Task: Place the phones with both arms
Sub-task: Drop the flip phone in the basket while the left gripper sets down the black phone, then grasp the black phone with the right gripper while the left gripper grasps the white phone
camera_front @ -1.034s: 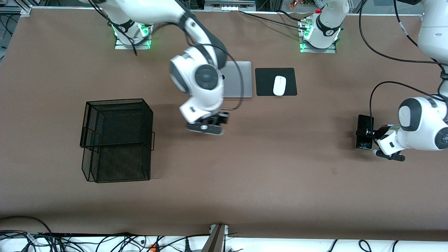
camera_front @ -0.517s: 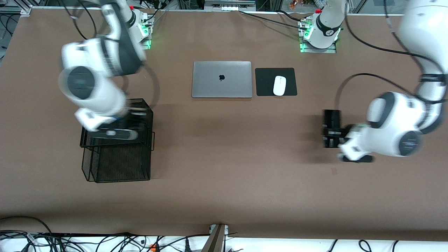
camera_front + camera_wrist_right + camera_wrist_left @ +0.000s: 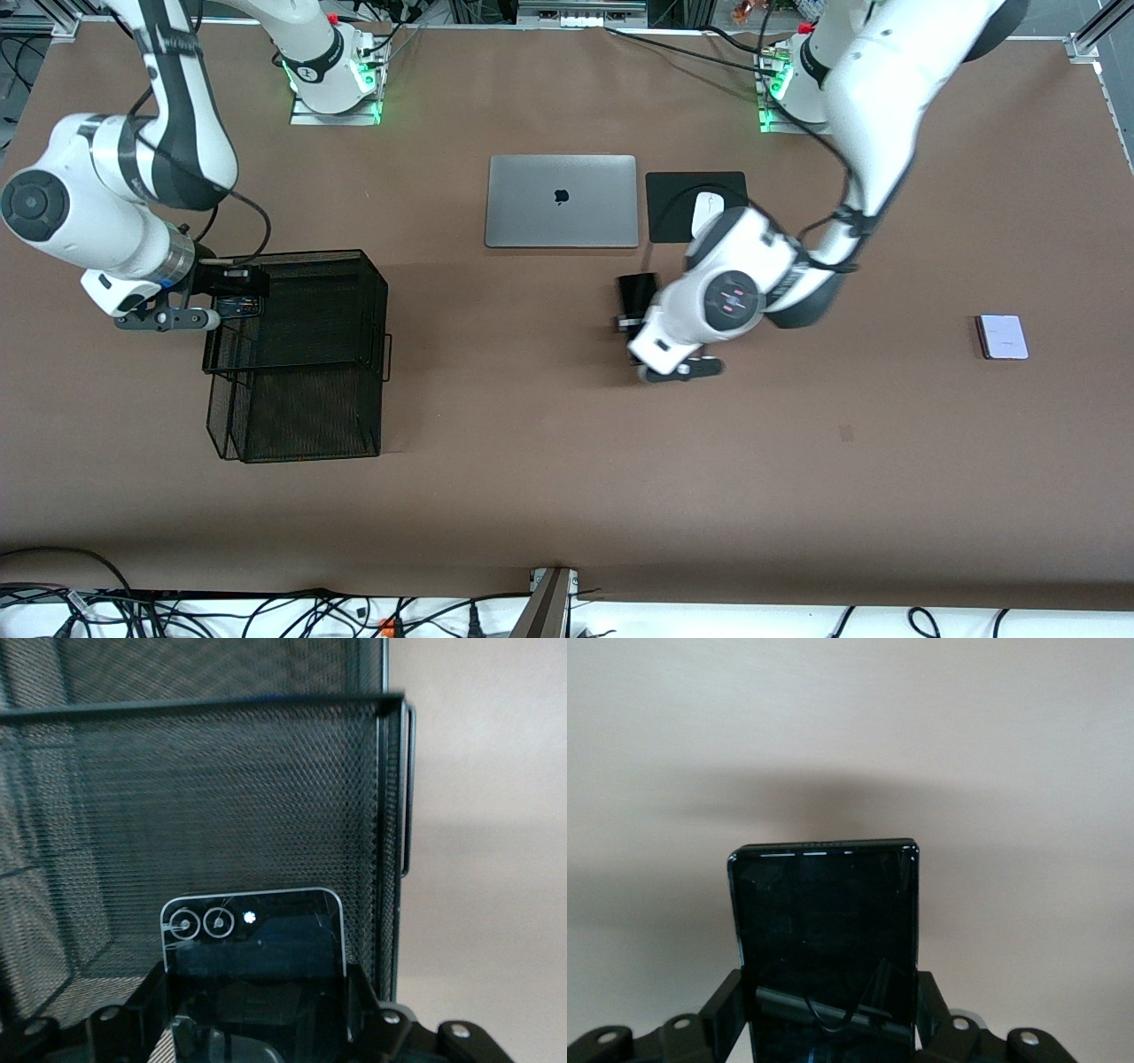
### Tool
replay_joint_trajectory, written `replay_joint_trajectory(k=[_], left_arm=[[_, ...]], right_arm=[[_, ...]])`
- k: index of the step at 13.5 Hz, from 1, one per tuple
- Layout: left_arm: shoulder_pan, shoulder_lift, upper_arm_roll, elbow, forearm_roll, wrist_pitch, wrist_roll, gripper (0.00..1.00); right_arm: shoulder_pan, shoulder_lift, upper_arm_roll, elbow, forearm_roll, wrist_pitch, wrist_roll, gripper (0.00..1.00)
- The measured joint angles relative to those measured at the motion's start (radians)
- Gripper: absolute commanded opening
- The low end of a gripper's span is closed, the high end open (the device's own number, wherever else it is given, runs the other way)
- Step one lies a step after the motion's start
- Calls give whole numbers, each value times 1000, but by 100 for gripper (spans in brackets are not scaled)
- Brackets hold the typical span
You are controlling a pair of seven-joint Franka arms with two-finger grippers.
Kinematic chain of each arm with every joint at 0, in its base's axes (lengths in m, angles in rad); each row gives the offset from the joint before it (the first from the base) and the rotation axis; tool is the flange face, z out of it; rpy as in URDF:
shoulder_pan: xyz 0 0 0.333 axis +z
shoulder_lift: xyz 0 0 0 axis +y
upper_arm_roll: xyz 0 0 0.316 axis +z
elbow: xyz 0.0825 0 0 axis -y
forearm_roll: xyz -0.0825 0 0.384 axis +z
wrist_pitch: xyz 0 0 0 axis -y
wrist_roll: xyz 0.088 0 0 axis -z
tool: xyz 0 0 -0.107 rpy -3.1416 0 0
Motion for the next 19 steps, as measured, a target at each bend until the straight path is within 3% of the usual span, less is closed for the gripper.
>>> replay_joint_trajectory(k=[1,2,3,8,11,16,19], left_arm=[[-31,27,1,0,0,61,-35,53],[-65,56,2,1,0,119,-65,63],[-97,82,7,1,0,165,-83,100],[-162,116,48,18,0,204,-109,100],[-131,53,82,56,0,38,-123,100],[86,-77,117,63,34,-322,-19,100],[219,-78,125,50,91,-411,191,100]], right_arm=[[-9,25,0,1,20,12,-10,97],[-12,48,0,7,29,21,-11,100],[-12,65,0,20,37,26,-11,100],[-10,83,3,160,53,-46,-10,100],[-10,79,3,323,53,-227,-5,100],[32,77,21,459,54,-374,88,100],[194,98,35,464,59,-374,250,100]])
